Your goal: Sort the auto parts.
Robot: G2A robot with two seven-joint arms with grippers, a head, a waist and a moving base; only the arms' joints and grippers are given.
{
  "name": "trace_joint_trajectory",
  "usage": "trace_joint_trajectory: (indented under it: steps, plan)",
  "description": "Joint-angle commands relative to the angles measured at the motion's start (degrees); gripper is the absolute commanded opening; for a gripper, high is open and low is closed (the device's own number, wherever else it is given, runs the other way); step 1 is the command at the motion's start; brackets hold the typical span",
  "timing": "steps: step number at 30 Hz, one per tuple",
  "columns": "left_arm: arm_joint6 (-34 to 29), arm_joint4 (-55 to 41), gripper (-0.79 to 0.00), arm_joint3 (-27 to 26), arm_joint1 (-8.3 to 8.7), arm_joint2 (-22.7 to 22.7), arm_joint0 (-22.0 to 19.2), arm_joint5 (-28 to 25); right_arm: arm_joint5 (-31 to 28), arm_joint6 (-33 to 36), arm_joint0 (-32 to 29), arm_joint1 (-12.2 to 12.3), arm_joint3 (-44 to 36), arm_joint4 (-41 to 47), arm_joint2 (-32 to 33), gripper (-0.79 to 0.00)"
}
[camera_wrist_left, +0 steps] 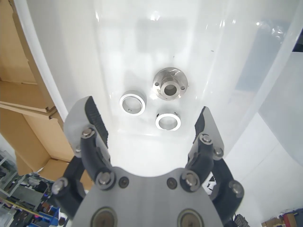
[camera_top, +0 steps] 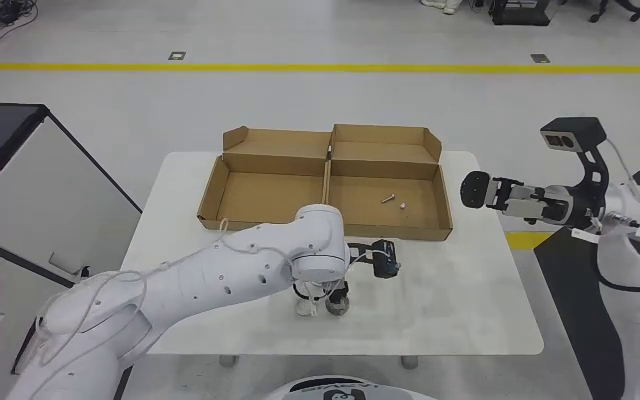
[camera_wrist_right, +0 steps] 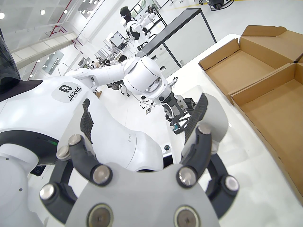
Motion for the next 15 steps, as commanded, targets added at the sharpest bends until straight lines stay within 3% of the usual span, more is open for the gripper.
trace_joint_trajectory:
  steps: [1,8,15]
  plan:
    - [0.3,0.0,-0.185,1.0,-0.57,0.6,-0.2,-0.3,0.0,0.0,0.0,0.0,0.0,0.0,0.0,0.0]
    - [0.5,-0.9,-0.194,3.9,-2.08,2.9,-0.6,-0.5,0.0,0.0,0.0,0.0,0.0,0.0,0.0,0.0]
    - [0.3,-2.4,-0.219,4.9,-2.44,4.7,-0.9,-0.3,0.0,0.0,0.0,0.0,0.0,0.0,0.0,0.0]
